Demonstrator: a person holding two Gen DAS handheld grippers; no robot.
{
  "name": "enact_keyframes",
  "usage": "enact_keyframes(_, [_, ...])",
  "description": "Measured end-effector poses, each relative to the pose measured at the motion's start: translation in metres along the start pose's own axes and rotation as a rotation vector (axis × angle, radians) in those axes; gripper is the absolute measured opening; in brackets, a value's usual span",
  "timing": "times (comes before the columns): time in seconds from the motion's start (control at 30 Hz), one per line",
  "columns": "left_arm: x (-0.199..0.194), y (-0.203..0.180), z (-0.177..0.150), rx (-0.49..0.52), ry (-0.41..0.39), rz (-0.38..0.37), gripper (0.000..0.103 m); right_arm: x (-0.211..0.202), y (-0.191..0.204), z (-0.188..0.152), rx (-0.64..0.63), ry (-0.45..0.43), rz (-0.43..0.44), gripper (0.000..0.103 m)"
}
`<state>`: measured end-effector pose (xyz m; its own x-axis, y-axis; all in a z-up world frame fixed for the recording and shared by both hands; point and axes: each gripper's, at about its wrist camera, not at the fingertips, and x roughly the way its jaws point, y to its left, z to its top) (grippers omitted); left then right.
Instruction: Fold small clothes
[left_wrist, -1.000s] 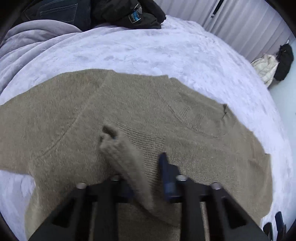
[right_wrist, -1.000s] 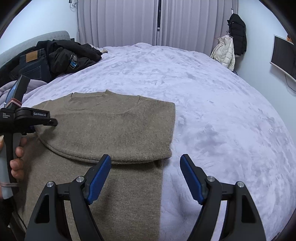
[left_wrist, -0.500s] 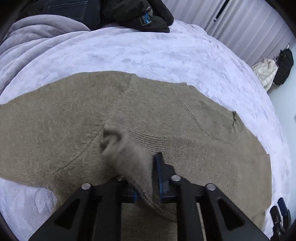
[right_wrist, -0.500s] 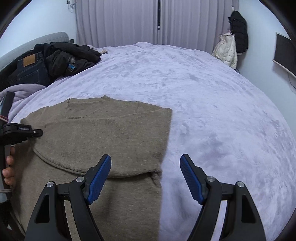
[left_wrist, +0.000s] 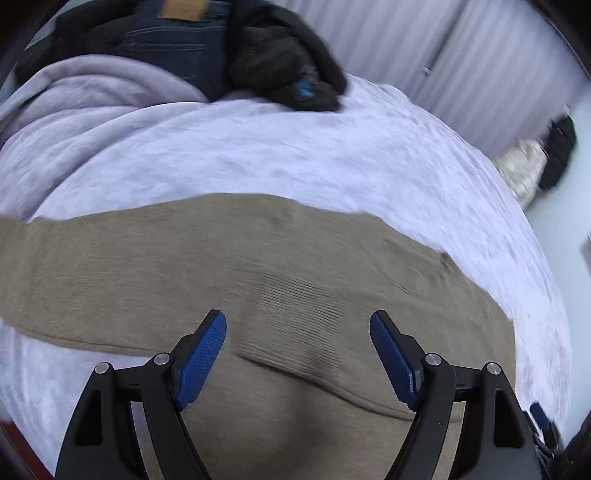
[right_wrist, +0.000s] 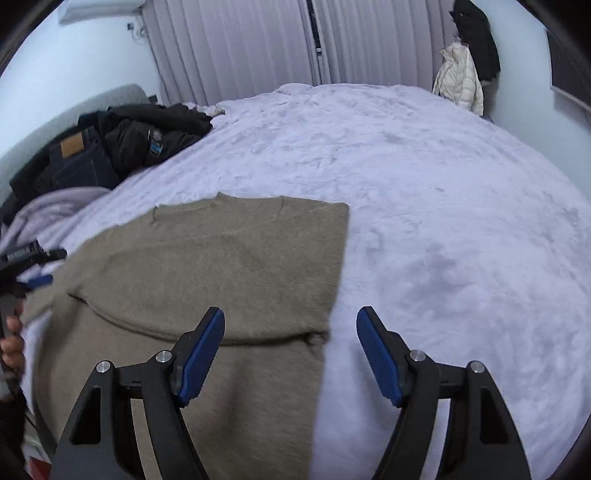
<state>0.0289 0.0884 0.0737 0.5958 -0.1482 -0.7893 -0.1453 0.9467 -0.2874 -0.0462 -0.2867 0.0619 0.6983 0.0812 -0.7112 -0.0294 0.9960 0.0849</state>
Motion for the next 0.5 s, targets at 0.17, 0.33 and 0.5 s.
enact_keyframes(0.17, [0.036,-0.081,-0.018,0.188,0.097,-0.073,0.081,0.005,0.000,0.003,-0.057,0.020,-0.123,0.077])
enact_keyframes(0.33, [0.071,-0.085,-0.028,0.216,0.148,0.017,0.081,0.007,0.028,0.022,-0.104,-0.019,0.022,0.077])
enact_keyframes(0.5, [0.068,-0.055,-0.021,0.162,0.128,-0.030,0.081,0.065,0.056,0.036,-0.128,0.094,0.055,0.077])
